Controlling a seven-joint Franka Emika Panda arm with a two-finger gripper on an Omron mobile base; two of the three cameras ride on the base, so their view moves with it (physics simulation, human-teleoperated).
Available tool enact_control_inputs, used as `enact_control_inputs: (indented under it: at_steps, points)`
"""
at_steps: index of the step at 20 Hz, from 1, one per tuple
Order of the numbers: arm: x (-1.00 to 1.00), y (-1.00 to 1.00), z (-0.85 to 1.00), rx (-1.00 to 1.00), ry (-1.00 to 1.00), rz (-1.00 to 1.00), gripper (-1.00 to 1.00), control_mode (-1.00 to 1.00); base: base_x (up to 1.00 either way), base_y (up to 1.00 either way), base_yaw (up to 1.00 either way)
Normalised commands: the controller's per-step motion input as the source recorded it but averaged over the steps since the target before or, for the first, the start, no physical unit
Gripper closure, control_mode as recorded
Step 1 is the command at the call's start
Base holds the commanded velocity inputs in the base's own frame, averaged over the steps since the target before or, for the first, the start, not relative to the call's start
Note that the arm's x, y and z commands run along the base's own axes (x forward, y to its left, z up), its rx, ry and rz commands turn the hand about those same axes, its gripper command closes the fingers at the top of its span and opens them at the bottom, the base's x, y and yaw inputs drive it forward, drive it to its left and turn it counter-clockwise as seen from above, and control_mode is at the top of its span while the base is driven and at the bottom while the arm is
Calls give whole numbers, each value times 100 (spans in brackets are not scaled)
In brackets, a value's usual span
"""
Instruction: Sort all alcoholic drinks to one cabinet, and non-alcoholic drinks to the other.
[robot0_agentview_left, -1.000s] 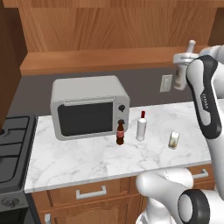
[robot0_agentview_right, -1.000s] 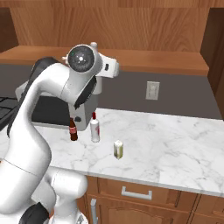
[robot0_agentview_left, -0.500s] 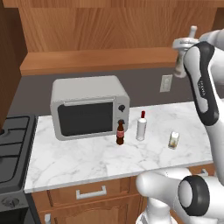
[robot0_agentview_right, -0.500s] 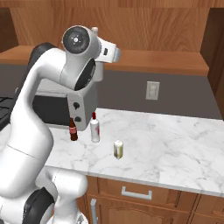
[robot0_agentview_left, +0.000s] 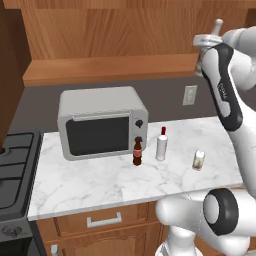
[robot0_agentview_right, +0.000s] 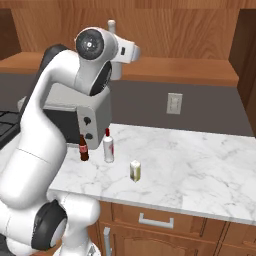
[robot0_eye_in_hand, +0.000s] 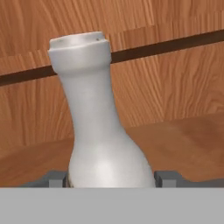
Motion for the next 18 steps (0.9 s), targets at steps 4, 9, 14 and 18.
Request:
enact_control_inputs:
  at_steps: [4, 9, 14, 18]
  points:
    - [97, 0, -10, 0, 2, -5, 100, -100, 0, 0, 0]
    - [82, 0, -16, 0, 4, -3, 100, -100, 0, 0, 0]
    - [69, 0, -16, 0, 2, -1, 100, -100, 0, 0, 0]
    - [76, -1, -2, 0, 0, -2, 100, -100, 0, 0, 0]
